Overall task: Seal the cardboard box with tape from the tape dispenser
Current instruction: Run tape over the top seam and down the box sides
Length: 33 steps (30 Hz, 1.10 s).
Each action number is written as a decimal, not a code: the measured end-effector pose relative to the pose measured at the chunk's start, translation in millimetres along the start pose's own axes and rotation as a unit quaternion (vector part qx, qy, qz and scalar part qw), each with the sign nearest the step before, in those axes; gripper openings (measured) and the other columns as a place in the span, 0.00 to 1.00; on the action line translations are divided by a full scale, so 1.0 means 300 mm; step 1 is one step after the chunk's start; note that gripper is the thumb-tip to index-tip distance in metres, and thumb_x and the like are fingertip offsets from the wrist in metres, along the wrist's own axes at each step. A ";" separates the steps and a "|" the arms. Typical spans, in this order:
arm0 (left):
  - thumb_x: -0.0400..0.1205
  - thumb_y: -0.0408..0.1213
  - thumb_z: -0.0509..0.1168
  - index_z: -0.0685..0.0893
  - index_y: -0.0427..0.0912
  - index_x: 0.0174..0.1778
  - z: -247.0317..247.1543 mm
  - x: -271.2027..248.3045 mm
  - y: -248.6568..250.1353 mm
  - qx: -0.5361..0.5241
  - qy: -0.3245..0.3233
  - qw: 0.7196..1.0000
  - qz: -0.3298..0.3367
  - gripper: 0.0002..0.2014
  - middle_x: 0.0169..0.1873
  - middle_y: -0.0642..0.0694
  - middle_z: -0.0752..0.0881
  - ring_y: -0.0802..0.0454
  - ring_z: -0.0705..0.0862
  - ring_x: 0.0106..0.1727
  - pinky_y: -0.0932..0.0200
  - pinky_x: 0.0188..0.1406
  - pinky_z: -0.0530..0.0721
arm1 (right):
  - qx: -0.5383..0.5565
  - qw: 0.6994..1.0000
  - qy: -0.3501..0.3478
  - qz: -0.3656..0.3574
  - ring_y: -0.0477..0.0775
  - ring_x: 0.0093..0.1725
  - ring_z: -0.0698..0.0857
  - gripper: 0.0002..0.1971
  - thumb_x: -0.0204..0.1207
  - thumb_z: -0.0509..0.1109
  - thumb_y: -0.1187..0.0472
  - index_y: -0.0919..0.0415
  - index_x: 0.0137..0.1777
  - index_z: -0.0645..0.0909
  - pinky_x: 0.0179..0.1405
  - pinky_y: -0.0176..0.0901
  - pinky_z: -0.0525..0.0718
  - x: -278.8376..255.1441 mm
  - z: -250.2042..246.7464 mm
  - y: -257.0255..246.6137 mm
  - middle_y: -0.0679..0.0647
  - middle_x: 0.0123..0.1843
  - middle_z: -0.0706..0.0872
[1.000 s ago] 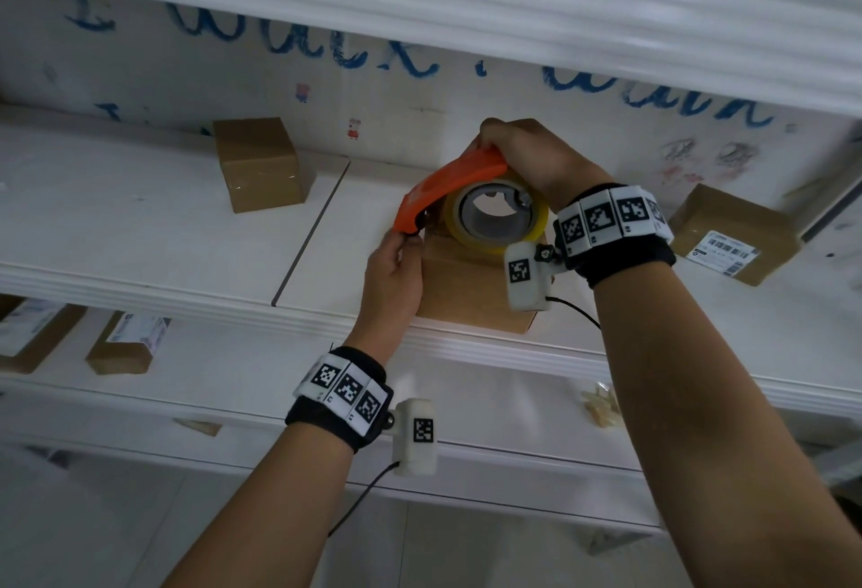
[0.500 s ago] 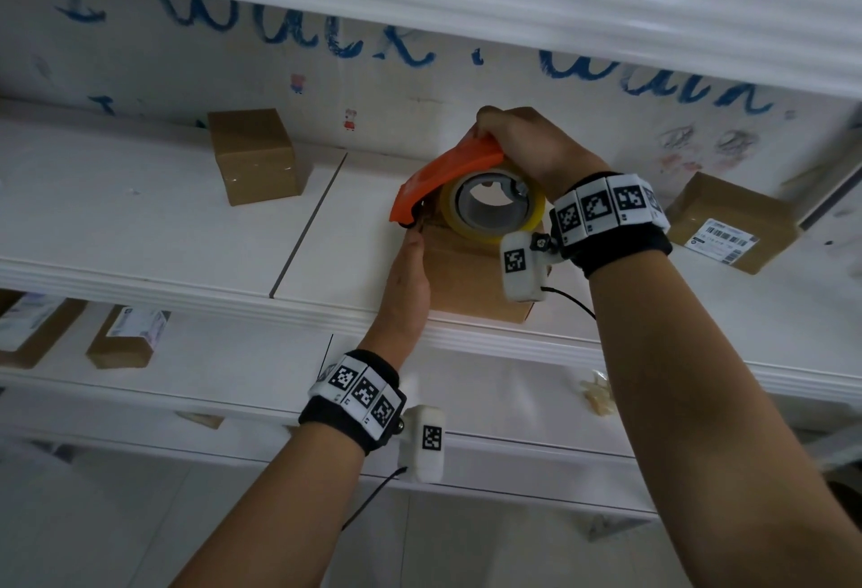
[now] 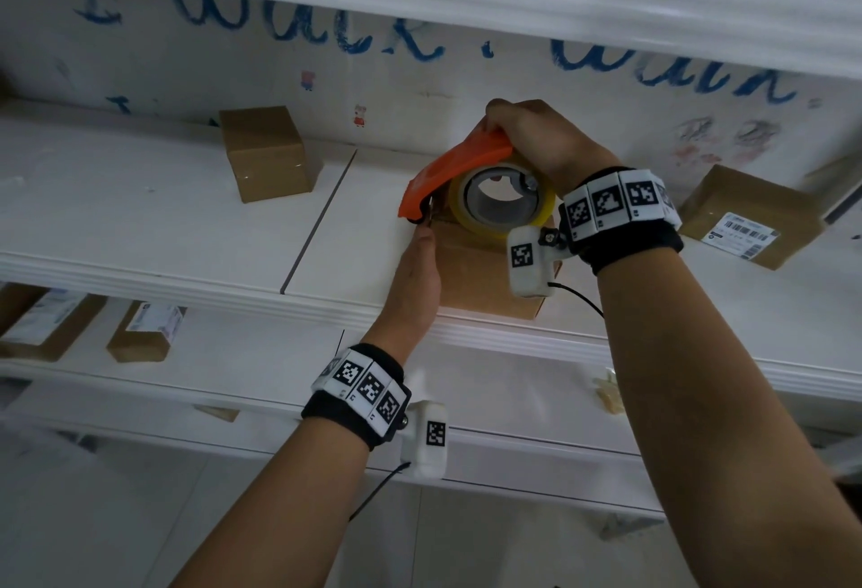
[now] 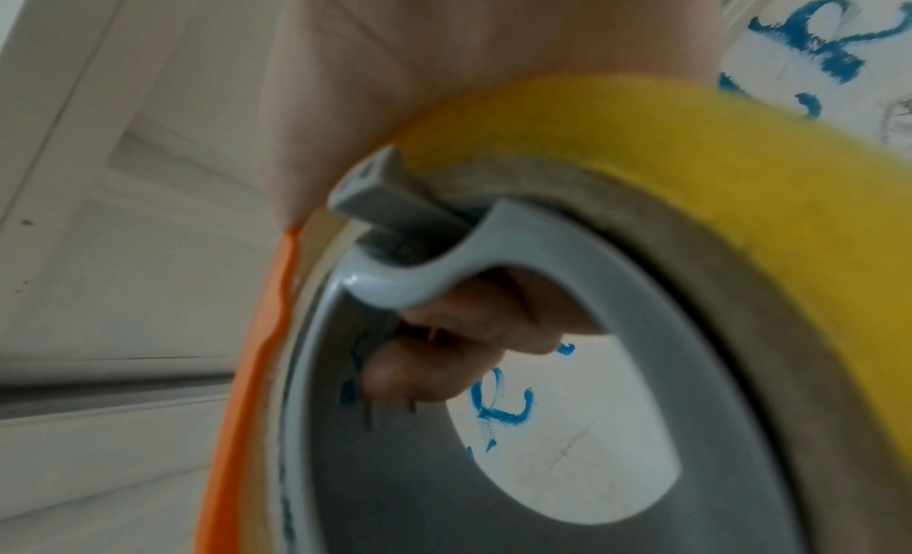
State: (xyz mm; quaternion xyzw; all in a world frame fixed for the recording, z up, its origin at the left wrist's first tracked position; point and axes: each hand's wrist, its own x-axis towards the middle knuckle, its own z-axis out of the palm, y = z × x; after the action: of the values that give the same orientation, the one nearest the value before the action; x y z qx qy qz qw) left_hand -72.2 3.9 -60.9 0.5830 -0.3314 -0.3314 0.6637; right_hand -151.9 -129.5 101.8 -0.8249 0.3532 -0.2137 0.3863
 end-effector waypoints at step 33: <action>0.78 0.45 0.81 0.77 0.64 0.69 -0.058 0.088 0.017 0.092 -0.059 0.993 0.054 0.27 0.60 0.69 0.85 0.81 0.83 0.57 0.76 0.57 0.79 | 0.055 0.998 -0.001 -0.036 0.59 0.40 0.88 0.22 0.69 0.71 0.39 0.61 0.42 0.87 0.50 0.53 0.84 -0.031 -0.040 0.049 0.62 0.39 0.89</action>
State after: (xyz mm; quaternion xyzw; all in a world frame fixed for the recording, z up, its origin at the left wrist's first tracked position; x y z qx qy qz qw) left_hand -42.7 -7.6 -56.2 0.6025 -0.4301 -0.2970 0.6031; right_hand -171.6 -135.0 96.7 -0.8144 0.3109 -0.2457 0.4239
